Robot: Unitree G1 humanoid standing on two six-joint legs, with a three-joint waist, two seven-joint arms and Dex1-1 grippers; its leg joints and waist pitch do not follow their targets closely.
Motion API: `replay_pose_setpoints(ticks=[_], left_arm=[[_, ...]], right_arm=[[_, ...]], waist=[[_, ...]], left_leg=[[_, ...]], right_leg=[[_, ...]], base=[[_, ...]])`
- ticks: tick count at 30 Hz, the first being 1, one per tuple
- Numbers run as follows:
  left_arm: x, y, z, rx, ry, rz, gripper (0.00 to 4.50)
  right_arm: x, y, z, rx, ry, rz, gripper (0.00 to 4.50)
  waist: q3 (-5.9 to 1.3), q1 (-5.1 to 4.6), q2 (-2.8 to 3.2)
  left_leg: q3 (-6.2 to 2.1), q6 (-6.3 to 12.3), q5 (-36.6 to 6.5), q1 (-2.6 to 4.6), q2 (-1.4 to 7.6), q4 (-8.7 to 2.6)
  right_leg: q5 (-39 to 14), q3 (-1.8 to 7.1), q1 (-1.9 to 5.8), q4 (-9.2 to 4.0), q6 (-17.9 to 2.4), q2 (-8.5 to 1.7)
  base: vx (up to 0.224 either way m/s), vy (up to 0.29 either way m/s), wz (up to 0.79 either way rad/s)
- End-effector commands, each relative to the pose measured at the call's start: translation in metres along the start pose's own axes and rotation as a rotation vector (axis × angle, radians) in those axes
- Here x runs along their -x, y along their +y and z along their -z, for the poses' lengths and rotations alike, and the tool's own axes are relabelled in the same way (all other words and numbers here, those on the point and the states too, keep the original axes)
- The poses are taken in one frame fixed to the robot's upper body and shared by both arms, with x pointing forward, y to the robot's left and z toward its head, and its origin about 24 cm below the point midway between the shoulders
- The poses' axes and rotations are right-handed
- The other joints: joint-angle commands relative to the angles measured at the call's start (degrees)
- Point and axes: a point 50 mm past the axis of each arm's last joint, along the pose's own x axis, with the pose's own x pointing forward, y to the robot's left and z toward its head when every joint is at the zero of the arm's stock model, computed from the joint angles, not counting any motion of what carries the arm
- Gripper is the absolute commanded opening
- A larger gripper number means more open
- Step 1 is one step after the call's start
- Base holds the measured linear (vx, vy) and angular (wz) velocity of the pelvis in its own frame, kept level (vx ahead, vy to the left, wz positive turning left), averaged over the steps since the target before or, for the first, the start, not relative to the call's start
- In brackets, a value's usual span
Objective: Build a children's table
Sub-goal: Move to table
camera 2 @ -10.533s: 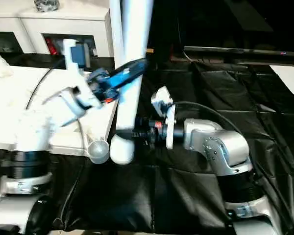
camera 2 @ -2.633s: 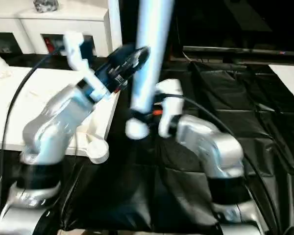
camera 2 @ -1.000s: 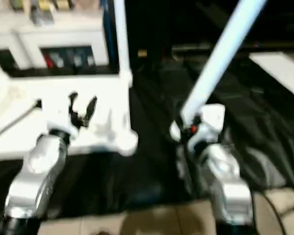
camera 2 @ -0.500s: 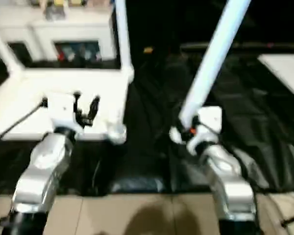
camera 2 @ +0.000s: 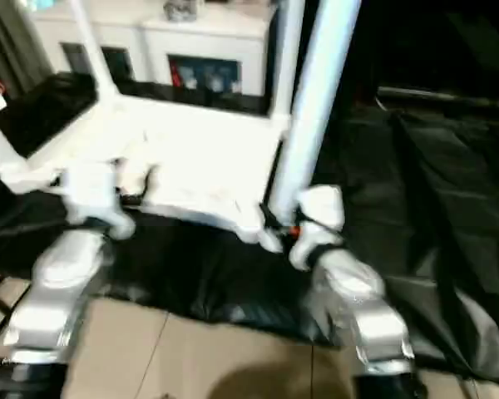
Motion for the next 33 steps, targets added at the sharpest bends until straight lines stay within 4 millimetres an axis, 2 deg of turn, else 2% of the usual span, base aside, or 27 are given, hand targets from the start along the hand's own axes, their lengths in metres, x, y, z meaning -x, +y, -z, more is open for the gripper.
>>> replay_pose_setpoints(ticks=[1,2,3,4,5,6,7,8,9,10,11,12,14,15,16,17,18,19,20,21,23,24,26,28,30,31,33], left_arm=[[-0.003,-0.01,-0.004,0.01,-0.012,0.032,2.95],[-0.003,-0.01,-0.003,0.01,-0.012,0.033,2.95],[-0.003,-0.01,-0.003,0.013,-0.012,0.036,2.95],[-0.005,-0.009,-0.003,0.017,-0.012,0.044,2.95],[-0.005,-0.009,-0.003,0.017,-0.012,0.047,2.95],[-0.006,-0.009,-0.003,0.019,-0.012,0.055,2.95],[-0.006,-0.009,-0.003,0.019,-0.012,0.056,2.95],[-0.007,-0.009,-0.002,0.021,-0.009,0.066,2.95],[-0.007,-0.009,-0.002,0.021,-0.005,0.078,2.95],[-0.008,-0.01,-0.001,0.021,-0.002,0.092,2.95],[-0.008,-0.013,0.0,0.03,0.013,0.127,2.95],[-0.008,-0.013,0.0,0.03,0.013,0.127,2.95],[-0.006,-0.019,0.003,0.063,0.028,0.253,2.95],[-0.005,-0.023,0.003,0.06,0.017,0.32,2.95],[-0.003,-0.025,0.003,0.053,0.004,0.378,2.95],[-0.002,-0.027,0.006,0.057,0.019,0.446,2.95],[-0.002,-0.026,0.01,0.041,0.048,0.516,2.95],[-0.001,-0.025,0.015,0.041,0.1,0.608,2.95],[-0.001,-0.024,0.016,0.019,0.121,0.676,3.12],[0.0,-0.023,0.017,0.016,0.149,0.735,3.12],[0.0,-0.022,0.018,0.015,0.169,0.774,3.29],[0.005,-0.021,0.019,-0.008,0.221,0.903,3.33],[0.007,-0.018,0.022,-0.069,0.276,1.002,3.43],[0.008,-0.015,0.026,-0.11,0.327,1.078,3.69],[0.007,-0.011,0.031,-0.15,0.387,1.17,3.69],[0.005,-0.01,0.032,-0.172,0.4,1.187,3.22],[-0.002,-0.01,0.033,-0.206,0.399,1.194,3.33]], right_arm=[[0.004,-0.009,-0.006,0.024,-0.023,0.039,1.91],[0.004,-0.011,-0.006,0.025,-0.023,0.05,1.91],[0.005,-0.014,-0.007,0.026,-0.027,0.085,1.91],[0.006,-0.021,-0.008,0.02,-0.034,0.141,1.91],[0.007,-0.022,-0.008,0.016,-0.037,0.152,1.91],[0.008,-0.024,-0.01,0.007,-0.05,0.167,1.91],[0.008,-0.024,-0.01,0.005,-0.052,0.168,1.91],[0.01,-0.025,-0.011,0.0,-0.058,0.178,1.91],[0.011,-0.026,-0.011,0.0,-0.058,0.184,1.91],[0.012,-0.026,-0.011,0.002,-0.057,0.184,1.91],[0.013,-0.026,-0.011,0.011,-0.058,0.179,1.91],[0.013,-0.026,-0.011,0.011,-0.058,0.179,1.91],[0.016,-0.026,-0.011,0.031,-0.053,0.15,1.91],[0.017,-0.026,-0.011,0.039,-0.052,0.141,1.91],[0.017,-0.027,-0.012,0.044,-0.052,0.134,1.91],[0.017,-0.028,-0.012,0.046,-0.049,0.132,1.91],[0.016,-0.03,-0.013,0.048,-0.046,0.123,1.91],[0.015,-0.031,-0.014,0.051,-0.039,0.108,1.91],[0.015,-0.031,-0.015,0.061,-0.037,0.093,1.91],[0.015,-0.031,-0.015,0.076,-0.034,0.083,1.91],[0.014,-0.031,-0.016,0.087,-0.032,0.077,1.91],[0.015,-0.032,-0.017,0.096,-0.04,0.065,1.91],[0.014,-0.032,-0.017,0.098,-0.039,0.049,1.91],[0.014,-0.032,-0.017,0.096,-0.034,0.034,1.91],[0.013,-0.03,-0.016,0.098,-0.028,0.009,1.91],[0.013,-0.029,-0.016,0.099,-0.027,0.001,1.91],[0.013,-0.028,-0.016,0.099,-0.024,-0.011,1.91]], waist=[[-3.06,-1.34,-0.59],[-3.02,0.32,-3.92],[-3.72,2.38,-3.3],[-4.26,2.82,-3.15],[-3.99,2.77,-3.08],[-3.34,2.69,-1.87],[-3.21,2.81,-1.15],[-3.08,2.52,1.17],[-2.99,0.83,3.58],[-2.7,-1.14,3.99],[-4.4,-1.75,3.69],[-4.46,-1.97,3.32],[-4.19,-1.84,1.96],[-4.65,-1.31,0.35],[-4.57,0.26,-3.04],[-4.56,1.57,-2.54],[-4.86,1.56,-2.24],[-4.84,1.31,-2.32],[-4.9,1.22,-1.45],[-4.96,0.85,-0.22],[-4.48,0.37,0.34],[-4.07,0.16,0.24],[-3.44,0.05,0.66],[-2.68,0.05,0.51],[-2.57,0.19,0.26],[-2.73,0.26,0.28],[-2.7,0.25,-0.06]], left_leg=[[-2.0,15.19,-12.93,3.52,3.99,-6.64],[1.21,11.87,-13.61,-0.92,-1.7,-2.41],[-0.44,9.98,-5.85,-4.11,-1.55,3.4],[-1.71,7.22,-0.06,-7.54,-1.18,5.54],[-2.06,6.2,1.82,-8.47,-1.07,5.71],[-2.36,4.55,5.5,-8.61,0.32,4.85],[-2.29,4.24,7.68,-8.07,1.01,3.18],[-2.05,5.21,10.81,-6.85,2.35,-2.3],[-3.42,5.3,1.01,-3.03,4.28,-6.04],[-6.57,8.13,-3.55,-1.53,6.46,-7.45],[-9.6,13.17,-9.86,4.14,9.7,-7.1],[-9.81,18.77,-7.02,4.11,9.75,-6.78],[-8.62,25.6,3.66,3.57,9.02,-5.79],[-6.91,25.39,13.76,1.8,6.11,-3.0],[-2.18,18.17,9.91,-5.53,-1.33,0.91],[-1.94,14.35,7.23,-7.09,-2.18,2.27],[-3.1,7.42,10.85,-7.26,-0.16,0.03],[-2.8,4.55,13.68,-7.03,-0.62,-1.25],[-2.38,1.55,14.63,-5.8,-0.92,-1.58],[-2.71,0.68,12.22,-5.32,0.1,-2.46],[-3.05,-2.17,5.79,-4.34,1.92,-3.76],[-2.9,-2.43,1.65,-3.61,2.82,-4.46],[-2.51,-1.99,-3.29,-3.49,3.51,-5.45],[-1.44,-1.95,-12.45,-2.79,3.84,-6.19],[-0.89,-2.31,-13.7,-2.67,4.05,-6.33],[-0.7,-2.54,-12.62,-2.81,4.13,-6.36],[-0.47,-2.48,-10.68,-3.31,4.22,-6.52]], right_leg=[[8.92,1.94,-0.99,-5.53,-1.01,-2.19],[-5.84,6.81,5.17,-10.32,-3.11,-4.47],[-19.95,11.58,9.42,-12.57,-9.59,-10.34],[-15.93,11.26,11.34,-11.29,-13.51,-9.68],[-12.02,10.47,11.34,-10.95,-14.65,-9.09],[-7.75,8.1,10.09,-11.52,-17.8,-9.08],[-8.37,6.29,9.23,-11.8,-18.17,-8.14],[-11.2,2.38,8.28,-11.65,-14.69,-4.5],[-11.94,-0.4,5.98,-9.15,-8.5,0.67],[-10.61,-1.1,3.94,-4.98,-6.36,2.64],[-6.93,0.34,0.0,-1.28,-3.57,1.01],[-3.21,0.89,-1.52,0.53,0.66,0.51],[1.46,2.27,-3.74,0.73,4.27,-0.96],[9.33,4.69,-3.66,-3.12,3.52,-2.8],[18.32,8.52,2.88,-7.4,2.44,-5.19],[22.85,10.62,4.68,-7.75,1.68,-7.52],[37.02,8.74,5.29,-5.24,0.9,-7.31],[42.99,6.75,5.05,-4.53,2.12,-4.83],[47.56,5.63,3.84,-4.7,3.22,-2.39],[43.68,5.15,3.78,-4.63,2.38,-2.2],[27.87,4.52,3.44,-5.77,-1.79,-1.7],[17.76,4.72,3.02,-6.55,-6.0,-1.98],[7.15,4.81,2.77,-7.32,-10.0,-2.38],[-6.54,5.23,2.03,-8.57,-11.0,-2.84],[-11.94,5.58,1.74,-9.23,-10.17,-3.32],[-12.18,5.71,1.75,-9.17,-9.6,-3.39],[-11.75,5.78,1.99,-9.25,-8.76,-3.41]], base=[[0.12,-0.06,0.06],[0.135,-0.066,0.07],[0.135,-0.066,0.07],[0.143,-0.034,-0.01],[0.141,-0.024,-0.06],[0.141,-0.024,-0.06],[0.131,0.007,-0.04],[0.156,0.074,0.0],[0.156,0.074,0.0],[0.172,0.098,0.01],[0.159,0.051,0.05],[0.159,0.051,0.05],[0.116,-0.004,0.04],[0.101,-0.022,0.01],[0.056,-0.065,0.07],[0.051,-0.075,0.06],[0.051,-0.075,0.06],[0.062,-0.074,-0.02],[0.017,-0.061,0.0],[0.017,-0.061,0.0],[0.0,0.0,0.0],[0.0,0.0,0.0],[-0.033,0.011,0.03],[-0.066,0.016,0.08],[-0.057,0.004,0.06],[0.0,0.0,0.0],[0.0,0.0,0.0]])
